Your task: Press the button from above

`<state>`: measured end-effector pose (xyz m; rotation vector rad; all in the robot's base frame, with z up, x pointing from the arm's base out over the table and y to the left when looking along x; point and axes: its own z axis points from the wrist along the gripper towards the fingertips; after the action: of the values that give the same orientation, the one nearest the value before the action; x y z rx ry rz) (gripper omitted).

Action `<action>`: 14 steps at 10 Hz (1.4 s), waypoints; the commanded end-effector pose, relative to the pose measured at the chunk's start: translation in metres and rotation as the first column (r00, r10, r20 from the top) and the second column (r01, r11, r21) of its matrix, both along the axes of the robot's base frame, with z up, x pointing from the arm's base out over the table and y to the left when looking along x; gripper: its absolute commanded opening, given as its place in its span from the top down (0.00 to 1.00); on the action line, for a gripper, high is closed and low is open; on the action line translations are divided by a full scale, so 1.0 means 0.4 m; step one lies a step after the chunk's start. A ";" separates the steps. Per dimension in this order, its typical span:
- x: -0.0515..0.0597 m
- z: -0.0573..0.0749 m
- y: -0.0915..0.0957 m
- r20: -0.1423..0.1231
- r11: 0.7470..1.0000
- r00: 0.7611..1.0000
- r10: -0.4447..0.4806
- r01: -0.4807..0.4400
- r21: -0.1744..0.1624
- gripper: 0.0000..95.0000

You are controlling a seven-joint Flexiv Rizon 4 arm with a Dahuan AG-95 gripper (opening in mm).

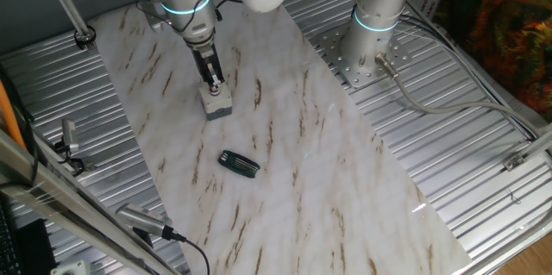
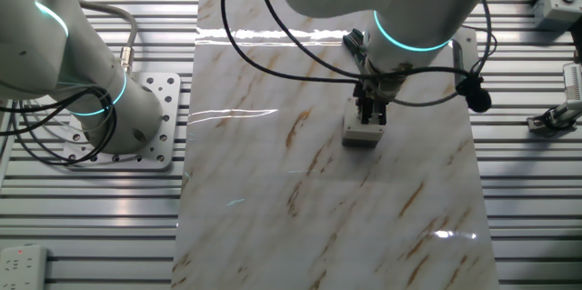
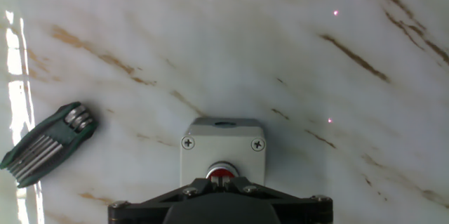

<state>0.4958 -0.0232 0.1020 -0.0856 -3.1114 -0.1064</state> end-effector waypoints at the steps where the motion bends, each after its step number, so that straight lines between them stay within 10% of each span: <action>1: -0.004 -0.072 0.007 -0.010 0.999 1.000 0.009 -0.009 -0.039 1.00; 6: -0.005 -0.080 0.008 -0.008 0.999 1.000 0.001 -0.001 -0.042 1.00; 10: 0.013 0.033 -0.002 -0.034 1.000 0.999 -0.003 0.002 -0.022 1.00; 14: 0.018 0.033 -0.003 -0.024 0.999 1.000 0.000 -0.001 -0.036 1.00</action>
<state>0.5008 -0.0242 0.1133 -0.0890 -3.0983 -0.0476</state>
